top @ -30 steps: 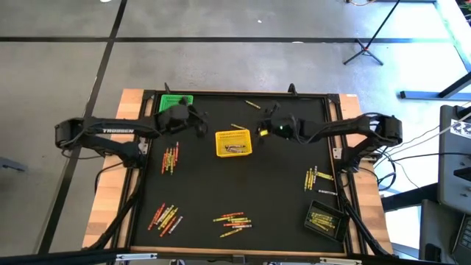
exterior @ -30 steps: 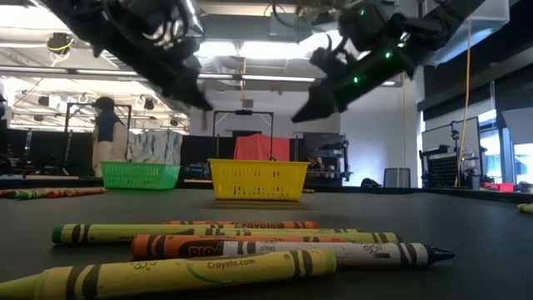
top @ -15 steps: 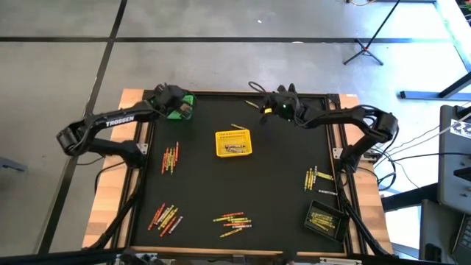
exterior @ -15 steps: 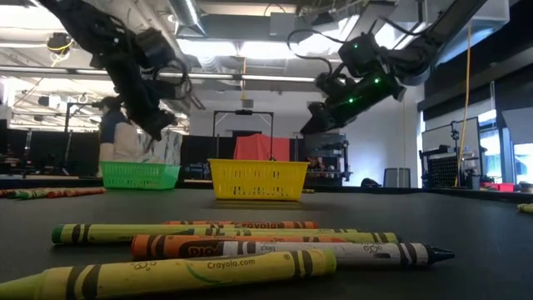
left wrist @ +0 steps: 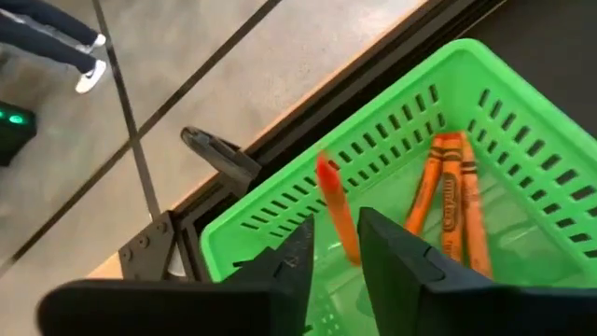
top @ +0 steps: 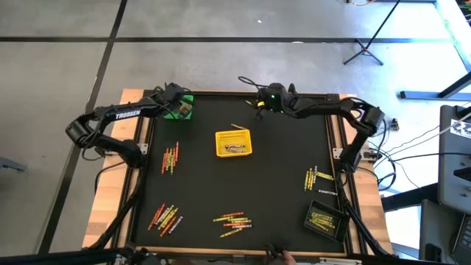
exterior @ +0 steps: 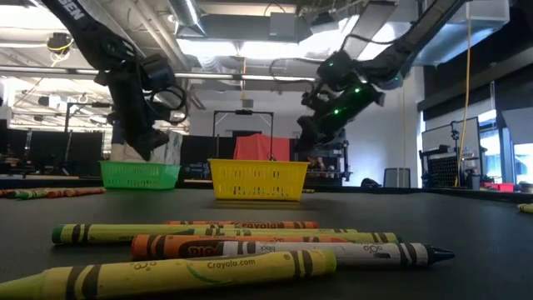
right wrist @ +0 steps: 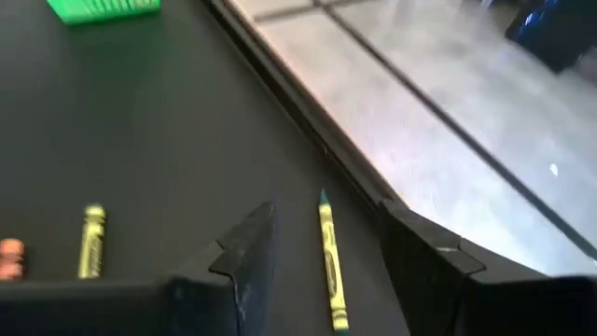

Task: Sort crayons
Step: Put the orange crayon into the green bin, then put the green crayon into the black bin

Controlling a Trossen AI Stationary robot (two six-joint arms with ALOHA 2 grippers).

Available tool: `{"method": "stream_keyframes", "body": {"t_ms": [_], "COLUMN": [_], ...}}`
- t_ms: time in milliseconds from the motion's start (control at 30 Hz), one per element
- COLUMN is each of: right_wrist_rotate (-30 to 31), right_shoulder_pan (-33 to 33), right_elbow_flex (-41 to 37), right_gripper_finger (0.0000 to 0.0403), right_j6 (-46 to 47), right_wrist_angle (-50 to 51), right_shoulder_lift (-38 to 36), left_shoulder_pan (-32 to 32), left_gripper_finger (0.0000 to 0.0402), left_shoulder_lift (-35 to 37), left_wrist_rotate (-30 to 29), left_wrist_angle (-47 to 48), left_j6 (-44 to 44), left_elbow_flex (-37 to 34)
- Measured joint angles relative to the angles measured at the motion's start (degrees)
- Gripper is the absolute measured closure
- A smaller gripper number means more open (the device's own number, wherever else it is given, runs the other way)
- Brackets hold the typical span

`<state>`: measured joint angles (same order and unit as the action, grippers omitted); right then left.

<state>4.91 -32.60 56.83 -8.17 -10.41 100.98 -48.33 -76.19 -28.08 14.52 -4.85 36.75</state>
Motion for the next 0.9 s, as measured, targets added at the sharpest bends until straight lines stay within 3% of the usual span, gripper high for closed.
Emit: {"method": "stream_keyframes", "body": {"t_ms": [233, 433, 600, 767, 900], "right_wrist_rotate": [-1.27, -7.1, -9.08, -9.97, -10.06], "right_shoulder_pan": [-2.48, -5.19, -6.56, -6.54, -6.54], "right_elbow_flex": [6.94, 10.57, 15.11, 20.41, 23.55], "right_gripper_finger": [0.0217, 0.0217, 0.0217, 0.0217, 0.022], "right_j6": [-1.31, -1.13, -1.05, -1.09, -1.09], "right_wrist_angle": [11.29, 14.37, 18.29, 24.41, 28.78], "right_shoulder_lift": [5.29, 9.95, 13.89, 17.57, 19.38], "left_shoulder_pan": [2.59, 6.2, 8.6, 11.53, 14.95], "left_gripper_finger": [0.0305, 0.0304, 0.0304, 0.0304, 0.0304], "left_shoulder_lift": [2.25, 4.56, 5.46, 5.24, 4.88], "left_wrist_rotate": [7.28, 15.48, 26.08, 35.56, 39.02], "left_wrist_angle": [-0.48, -4.03, -16.22, -35.72, -52.0], "left_j6": [-0.19, -2.31, -3.11, -1.36, 1.1], "left_elbow_flex": [0.0, -0.19, -4.37, -10.39, -16.11]}}
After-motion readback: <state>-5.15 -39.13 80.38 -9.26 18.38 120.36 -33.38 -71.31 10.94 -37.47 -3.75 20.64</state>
